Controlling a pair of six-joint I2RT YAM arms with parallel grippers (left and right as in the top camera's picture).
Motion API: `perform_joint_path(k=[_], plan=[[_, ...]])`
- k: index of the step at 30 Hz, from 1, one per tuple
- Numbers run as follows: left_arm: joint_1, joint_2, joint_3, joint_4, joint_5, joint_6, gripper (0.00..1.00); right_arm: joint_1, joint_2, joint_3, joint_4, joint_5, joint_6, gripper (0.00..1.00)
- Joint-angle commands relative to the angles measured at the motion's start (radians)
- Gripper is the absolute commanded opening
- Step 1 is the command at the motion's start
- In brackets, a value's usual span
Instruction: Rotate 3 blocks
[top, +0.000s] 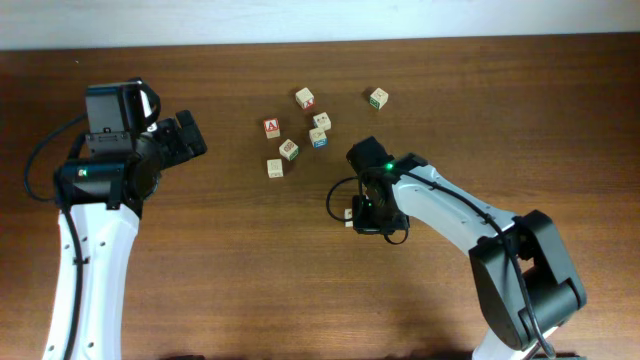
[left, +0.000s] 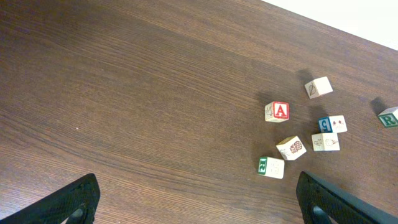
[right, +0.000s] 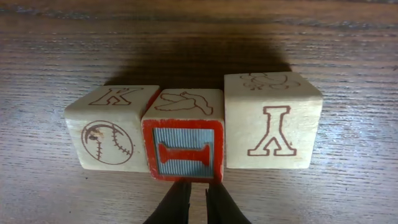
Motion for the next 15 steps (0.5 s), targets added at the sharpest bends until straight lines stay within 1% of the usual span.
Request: perform_joint_path(k=[1, 6, 7, 10, 13, 15], plan=[[0.003, 0.005, 0.016, -0.001, -0.01, -0.01, 0.99, -0.008, 0.007, -0.004, 0.01, -0.009, -0.007, 0.12], [0.003, 0.005, 0.016, -0.001, -0.01, -0.01, 0.99, -0.009, 0.007, -0.003, 0.016, -0.01, -0.008, 0.11], [0.003, 0.005, 0.016, -0.001, -0.01, -0.01, 0.99, -0.009, 0.005, -0.002, 0.014, -0.012, -0.008, 0.09], [0.003, 0.005, 0.016, -0.001, -0.01, -0.01, 0.99, -0.01, -0.021, 0.063, -0.011, -0.006, -0.055, 0.08], [0.003, 0.005, 0.016, -0.001, -0.01, -0.01, 0.99, -0.012, -0.035, 0.138, -0.037, 0.062, -0.067, 0.09], [0.003, 0.005, 0.016, -0.001, -0.01, -0.01, 0.99, -0.024, -0.034, 0.142, -0.013, 0.126, -0.066, 0.08]])
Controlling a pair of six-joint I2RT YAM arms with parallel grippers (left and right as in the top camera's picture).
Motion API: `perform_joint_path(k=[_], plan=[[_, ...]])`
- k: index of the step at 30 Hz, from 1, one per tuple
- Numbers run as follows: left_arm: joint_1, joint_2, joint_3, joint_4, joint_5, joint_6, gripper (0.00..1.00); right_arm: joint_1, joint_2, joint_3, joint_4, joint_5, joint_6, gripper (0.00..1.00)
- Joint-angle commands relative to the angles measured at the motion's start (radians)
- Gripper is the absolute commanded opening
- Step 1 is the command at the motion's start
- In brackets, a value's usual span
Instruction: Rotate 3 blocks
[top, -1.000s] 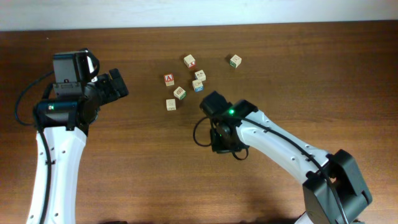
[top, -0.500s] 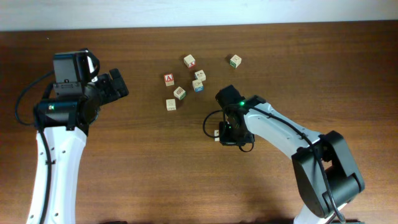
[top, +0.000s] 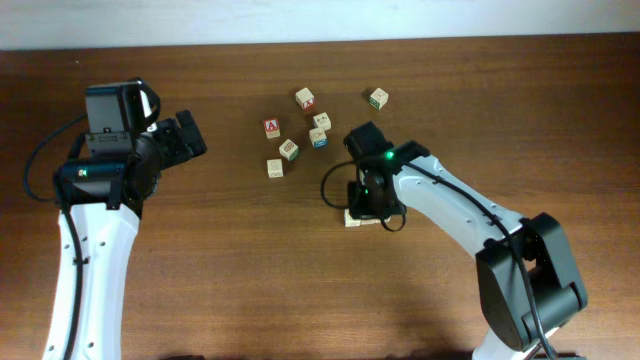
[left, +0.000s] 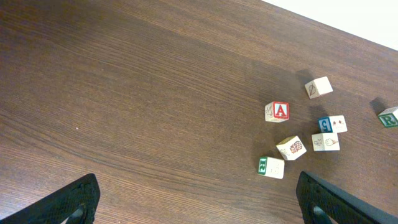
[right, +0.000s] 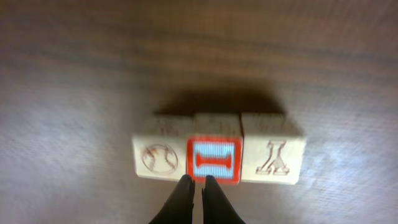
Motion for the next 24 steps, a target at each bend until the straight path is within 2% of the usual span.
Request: perform_joint_path(k=[1, 4, 10, 24], plan=[[0.003, 0.005, 0.016, -0.001, -0.01, -0.01, 0.99, -0.035, -0.023, 0.027, 0.04, 0.148, -0.014, 0.08], [0.003, 0.005, 0.016, -0.001, -0.01, -0.01, 0.99, -0.054, 0.004, 0.026, 0.1, 0.182, -0.016, 0.08], [0.003, 0.005, 0.016, -0.001, -0.01, -0.01, 0.99, -0.054, 0.107, 0.026, 0.11, 0.173, -0.04, 0.08], [0.003, 0.005, 0.016, -0.001, -0.01, -0.01, 0.99, -0.054, 0.11, 0.026, 0.057, 0.132, -0.042, 0.08]])
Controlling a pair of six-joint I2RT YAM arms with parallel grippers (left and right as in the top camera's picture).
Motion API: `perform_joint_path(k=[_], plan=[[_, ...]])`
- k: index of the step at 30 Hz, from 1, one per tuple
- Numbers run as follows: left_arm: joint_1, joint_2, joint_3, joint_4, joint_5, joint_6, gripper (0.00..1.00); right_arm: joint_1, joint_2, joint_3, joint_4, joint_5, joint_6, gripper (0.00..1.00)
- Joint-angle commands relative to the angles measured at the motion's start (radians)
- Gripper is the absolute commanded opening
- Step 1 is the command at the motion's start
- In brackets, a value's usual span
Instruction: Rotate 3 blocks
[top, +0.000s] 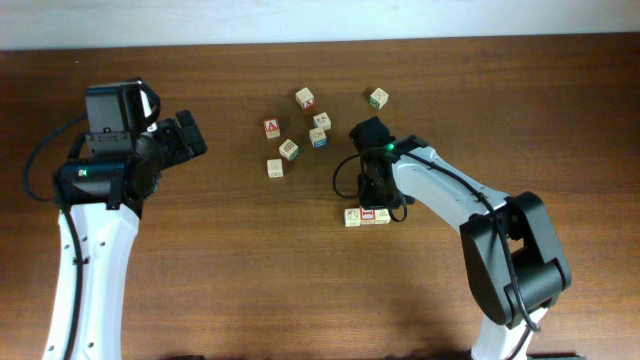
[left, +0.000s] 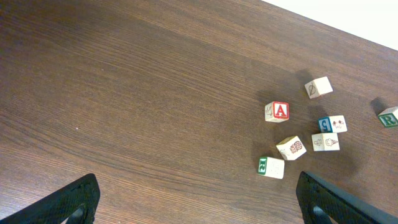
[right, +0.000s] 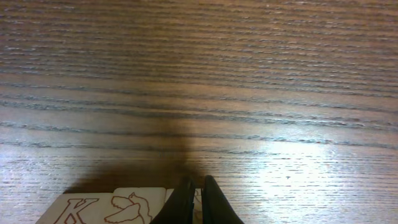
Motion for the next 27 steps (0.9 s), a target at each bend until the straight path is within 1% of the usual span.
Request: perform_joint_path(k=[1, 3, 5, 7, 10, 13, 15, 16, 17, 18, 19, 20, 21, 23, 24, 25, 27], plan=[[0.003, 0.005, 0.016, -0.001, -0.01, -0.01, 0.99, -0.002, 0.001, 0.015, 0.007, -0.014, -0.006, 0.08], [0.003, 0.005, 0.016, -0.001, -0.01, -0.01, 0.99, -0.002, -0.005, 0.027, 0.027, -0.014, -0.029, 0.08], [0.003, 0.005, 0.016, -0.001, -0.01, -0.01, 0.99, -0.002, -0.041, 0.072, 0.009, -0.021, -0.055, 0.08], [0.003, 0.005, 0.016, -0.001, -0.01, -0.01, 0.99, -0.016, -0.114, 0.121, -0.061, -0.033, -0.055, 0.08], [0.003, 0.005, 0.016, -0.001, -0.01, -0.01, 0.99, -0.094, -0.259, 0.142, -0.163, -0.061, -0.071, 0.08], [0.003, 0.005, 0.016, -0.001, -0.01, -0.01, 0.99, -0.249, -0.311, 0.119, -0.222, -0.225, -0.193, 0.08], [0.003, 0.005, 0.016, -0.001, -0.006, -0.01, 0.99, -0.347, -0.307, 0.059, -0.212, -0.371, -0.278, 0.08], [0.002, 0.005, 0.016, -0.001, 0.016, -0.01, 0.99, -0.399, -0.304, 0.007, -0.191, -0.485, -0.355, 0.08], [0.002, 0.005, 0.016, -0.009, 0.048, -0.01, 0.99, -0.418, -0.304, -0.021, -0.179, -0.538, -0.391, 0.08], [0.002, 0.005, 0.016, -0.022, 0.071, -0.01, 0.99, -0.416, -0.304, -0.048, -0.167, -0.552, -0.395, 0.08], [0.002, 0.007, 0.016, -0.019, 0.08, -0.01, 0.99, -0.379, -0.304, -0.058, -0.158, -0.552, -0.391, 0.08], [0.002, 0.007, 0.016, -0.019, 0.08, -0.01, 0.96, -0.335, -0.304, -0.058, -0.145, -0.549, -0.377, 0.08], [0.002, 0.01, 0.016, -0.019, 0.08, -0.01, 0.86, -0.289, -0.304, -0.058, -0.131, -0.527, -0.334, 0.08], [0.002, 0.019, 0.016, -0.021, 0.08, -0.01, 0.92, -0.165, -0.296, -0.06, -0.127, -0.396, -0.188, 0.08], [0.002, 0.027, 0.016, -0.027, 0.08, -0.01, 0.98, -0.113, -0.291, -0.061, -0.124, -0.371, -0.145, 0.08], [0.002, 0.037, 0.016, -0.031, 0.08, -0.01, 0.99, -0.054, -0.28, -0.061, -0.122, -0.333, -0.09, 0.08], [0.002, 0.057, 0.016, -0.037, 0.079, -0.01, 0.99, 0.014, -0.252, -0.062, -0.114, -0.253, -0.01, 0.08]])
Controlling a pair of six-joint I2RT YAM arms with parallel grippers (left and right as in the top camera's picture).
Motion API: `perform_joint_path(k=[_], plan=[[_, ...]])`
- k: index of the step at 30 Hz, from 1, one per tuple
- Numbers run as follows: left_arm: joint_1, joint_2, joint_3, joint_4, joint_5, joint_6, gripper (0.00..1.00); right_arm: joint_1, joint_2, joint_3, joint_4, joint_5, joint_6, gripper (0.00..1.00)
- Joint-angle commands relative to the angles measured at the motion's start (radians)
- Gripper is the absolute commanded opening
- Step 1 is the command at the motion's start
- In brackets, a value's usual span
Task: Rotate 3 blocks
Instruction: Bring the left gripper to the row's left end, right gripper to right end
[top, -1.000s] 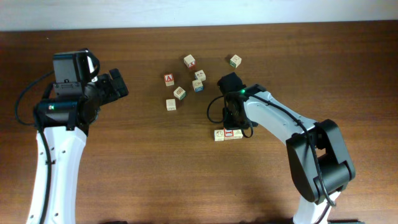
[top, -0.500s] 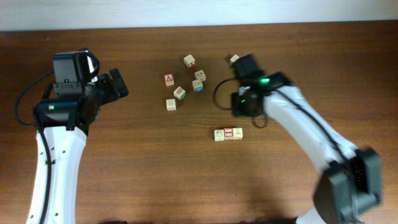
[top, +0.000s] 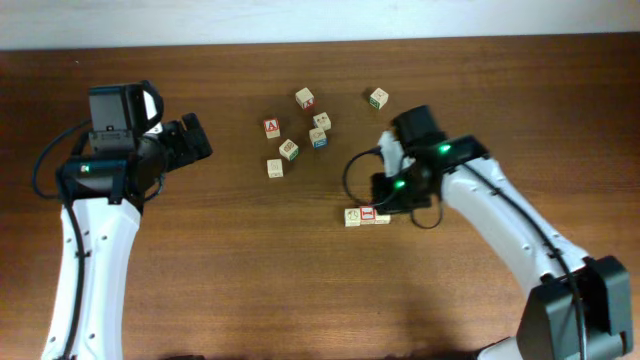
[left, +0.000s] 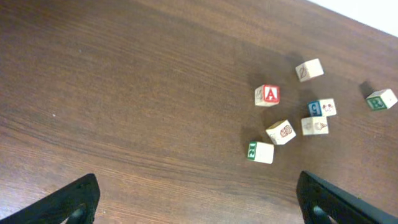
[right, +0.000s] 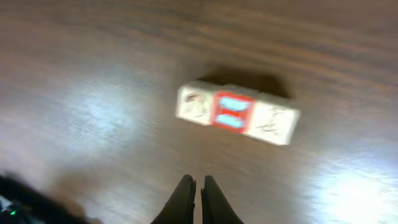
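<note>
A row of three touching blocks (top: 367, 215) lies on the table, a red-framed block (right: 234, 112) in the middle between two pale ones. It looks blurred in the right wrist view. My right gripper (top: 386, 196) hovers just behind and to the right of the row. Its thin fingers (right: 194, 185) are shut on nothing, and it stands apart from the blocks. My left gripper (left: 196, 190) is wide open far to the left (top: 195, 140), with bare table between its fingers.
Several loose blocks lie scattered at the back middle: a red A block (top: 271, 127), a green-lettered block (top: 275, 168), a blue-lettered one (top: 318, 137) and one off to the right (top: 378, 97). The dark wooden table (top: 200, 280) stretches round them.
My right gripper, then low over the row's far edge, now stands farther back and higher, with the whole row in its view. The left arm has shifted a little. The row has not moved.
My shut right gripper was close against the row's red middle block. Then it stood a little farther back from it. Then it was over the row's far side, and now it is raised and apart. The left gripper stayed open throughout.
</note>
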Motion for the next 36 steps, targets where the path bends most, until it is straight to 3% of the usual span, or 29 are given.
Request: perform_joint_path(k=[1, 8, 14, 36], plan=[[0.002, 0.039, 0.016, -0.009, 0.011, 0.0, 0.99, 0.095, 0.056, -0.005, 0.02, 0.134, 0.166, 0.08], [0.002, 0.08, 0.015, -0.029, 0.011, 0.0, 0.99, 0.202, 0.078, -0.022, 0.018, 0.142, 0.245, 0.08], [0.002, 0.081, 0.015, -0.052, 0.011, 0.0, 0.99, 0.204, 0.078, -0.093, 0.071, 0.176, 0.27, 0.04], [0.002, 0.081, 0.015, -0.054, 0.011, 0.0, 0.99, 0.203, 0.175, -0.096, 0.223, 0.225, 0.29, 0.04]])
